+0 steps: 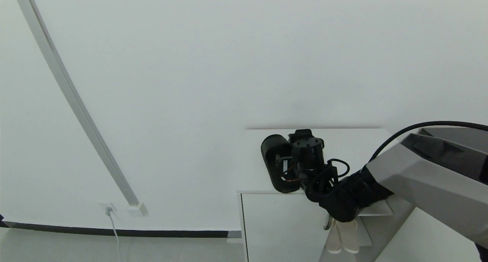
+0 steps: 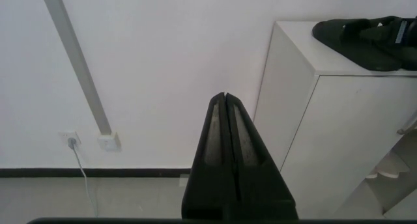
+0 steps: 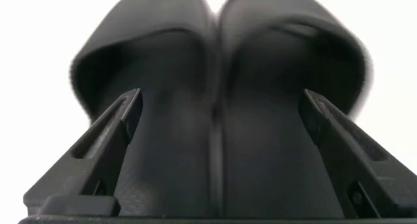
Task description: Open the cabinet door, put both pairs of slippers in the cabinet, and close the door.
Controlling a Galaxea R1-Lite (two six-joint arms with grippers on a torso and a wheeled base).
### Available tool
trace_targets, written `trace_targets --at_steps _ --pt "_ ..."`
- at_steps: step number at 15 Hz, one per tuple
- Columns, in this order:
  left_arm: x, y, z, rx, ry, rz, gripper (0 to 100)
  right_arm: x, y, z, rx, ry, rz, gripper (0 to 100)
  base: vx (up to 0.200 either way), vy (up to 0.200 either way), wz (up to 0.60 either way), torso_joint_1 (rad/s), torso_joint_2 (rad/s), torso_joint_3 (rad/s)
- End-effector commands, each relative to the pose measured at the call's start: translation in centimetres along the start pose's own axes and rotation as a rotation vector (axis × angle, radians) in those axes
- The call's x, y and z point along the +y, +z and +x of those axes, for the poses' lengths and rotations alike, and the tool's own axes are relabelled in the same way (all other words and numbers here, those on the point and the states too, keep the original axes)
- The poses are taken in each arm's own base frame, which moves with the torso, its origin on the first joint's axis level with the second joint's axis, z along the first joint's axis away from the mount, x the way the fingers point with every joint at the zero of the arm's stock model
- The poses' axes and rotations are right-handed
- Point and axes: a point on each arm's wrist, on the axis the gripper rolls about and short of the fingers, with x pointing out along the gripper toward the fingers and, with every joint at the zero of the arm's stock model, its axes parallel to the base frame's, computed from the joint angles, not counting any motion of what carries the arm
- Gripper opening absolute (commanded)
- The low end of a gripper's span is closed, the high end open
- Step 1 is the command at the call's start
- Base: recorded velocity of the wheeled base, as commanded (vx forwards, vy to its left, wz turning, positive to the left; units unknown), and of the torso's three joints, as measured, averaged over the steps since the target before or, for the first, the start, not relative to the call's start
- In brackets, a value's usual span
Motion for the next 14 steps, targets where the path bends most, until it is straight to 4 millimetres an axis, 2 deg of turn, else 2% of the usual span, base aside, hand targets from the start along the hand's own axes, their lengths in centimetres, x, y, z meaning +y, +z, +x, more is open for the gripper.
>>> trace_targets --at_steps 1,6,10,11,14 --pt "0.0 0.0 0.0 0.000 0.000 -0.001 0 0.0 -0.5 2.0 -0.006 -0.018 -0.016 100 0.000 0.000 0.00 0.000 0.00 0.000" --pt "0.0 0.0 0.0 0.000 0.000 -0.001 0 0.3 -1.2 3.7 0.021 -0.011 -0.027 100 0.000 0.000 0.00 0.000 0.00 0.000" --pt "0.0 0.0 0.0 0.000 0.002 -0.001 0 -0.1 -0.8 4.6 0.003 -0.023 -0.012 100 0.000 0.000 0.00 0.000 0.00 0.000" --pt "0.0 0.0 0.0 0.000 0.002 -0.001 0 -0.1 -0.6 4.6 -0.003 -0.024 -0.008 0 0.000 0.000 0.00 0.000 0.00 0.000" --pt "0.0 0.0 0.0 0.002 0.002 -0.001 0 -0.1 -0.7 4.6 0.001 -0.023 -0.010 0 0.000 0.000 0.00 0.000 0.00 0.000"
